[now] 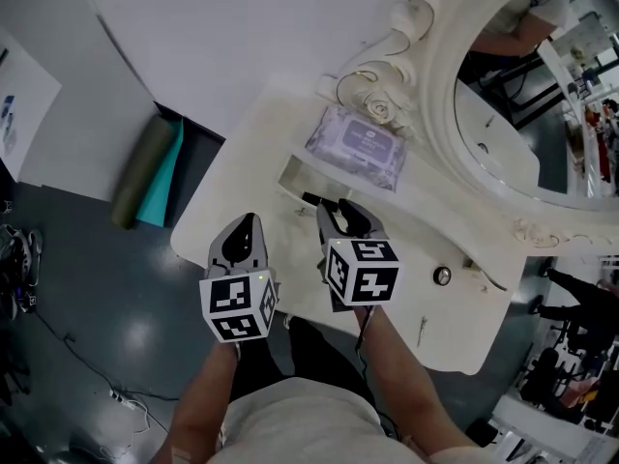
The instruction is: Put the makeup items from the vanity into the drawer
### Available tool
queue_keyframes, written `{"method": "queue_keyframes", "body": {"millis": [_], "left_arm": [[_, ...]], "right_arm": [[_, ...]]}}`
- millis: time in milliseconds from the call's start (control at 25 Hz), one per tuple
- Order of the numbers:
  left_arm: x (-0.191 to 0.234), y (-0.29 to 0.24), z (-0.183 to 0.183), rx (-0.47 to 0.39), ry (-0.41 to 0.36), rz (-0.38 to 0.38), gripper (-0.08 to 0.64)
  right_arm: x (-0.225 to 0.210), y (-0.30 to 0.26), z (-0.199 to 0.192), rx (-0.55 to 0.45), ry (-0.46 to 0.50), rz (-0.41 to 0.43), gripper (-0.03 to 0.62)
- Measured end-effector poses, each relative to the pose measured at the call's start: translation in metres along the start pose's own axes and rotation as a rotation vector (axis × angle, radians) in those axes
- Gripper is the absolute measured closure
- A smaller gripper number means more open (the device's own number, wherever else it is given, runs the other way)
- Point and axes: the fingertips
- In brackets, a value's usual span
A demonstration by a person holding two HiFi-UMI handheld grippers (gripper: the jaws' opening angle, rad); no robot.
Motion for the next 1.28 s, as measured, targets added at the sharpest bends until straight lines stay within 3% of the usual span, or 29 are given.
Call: {"method": "queue_keyframes", "body": {"millis": [240,800,1280], "left_arm": [[-0.014,0.011,0.005,-0.024,-0.024,-0.034,0.549],[-0.083,0.027,0.035,-0.088,-0.113,-0.190,0.549],[-0.139,0.024,0.048,-0.109,-0.178,-0.325,0.549]], "right_arm": [[-0.009,0.024,0.002,-0.051,-0.023,-0.042,0.450],[-0.045,0.101,0.002,-0.183,-0.111,-0.149,0.560],[-0.081,0.147,-0.012,-0.232,-0.154,-0.243,0.574]]}}
Point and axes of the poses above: the fingertips, and each gripper's own axes: y backward along the fingers, x to its left, z out of its top, and after that the axes turned 5 degrees about -y, right-handed
